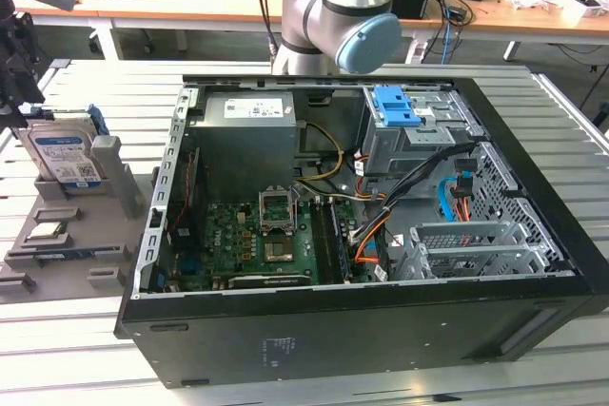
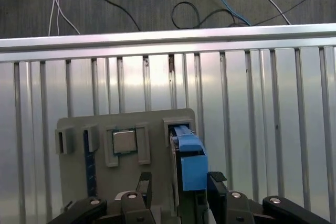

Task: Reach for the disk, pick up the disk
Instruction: 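Pick up the disk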

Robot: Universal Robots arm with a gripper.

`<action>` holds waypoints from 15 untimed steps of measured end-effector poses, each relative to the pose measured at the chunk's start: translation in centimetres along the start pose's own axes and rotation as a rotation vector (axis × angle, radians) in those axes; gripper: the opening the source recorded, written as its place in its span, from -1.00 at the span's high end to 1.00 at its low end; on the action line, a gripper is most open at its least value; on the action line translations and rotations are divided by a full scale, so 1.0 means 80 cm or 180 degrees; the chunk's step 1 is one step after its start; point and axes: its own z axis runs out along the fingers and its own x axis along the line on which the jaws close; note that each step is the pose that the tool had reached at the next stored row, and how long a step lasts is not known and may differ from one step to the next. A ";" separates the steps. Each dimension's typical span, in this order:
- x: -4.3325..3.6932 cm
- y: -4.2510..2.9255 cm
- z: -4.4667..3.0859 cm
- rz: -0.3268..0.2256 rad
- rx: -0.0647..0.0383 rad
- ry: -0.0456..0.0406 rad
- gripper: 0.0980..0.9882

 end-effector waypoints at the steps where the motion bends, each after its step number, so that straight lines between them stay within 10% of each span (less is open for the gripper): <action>1: -0.002 0.0001 0.0005 -0.0017 0.0000 0.0000 0.00; 15: -0.012 0.0043 0.0300 -0.0266 0.0001 0.0010 0.00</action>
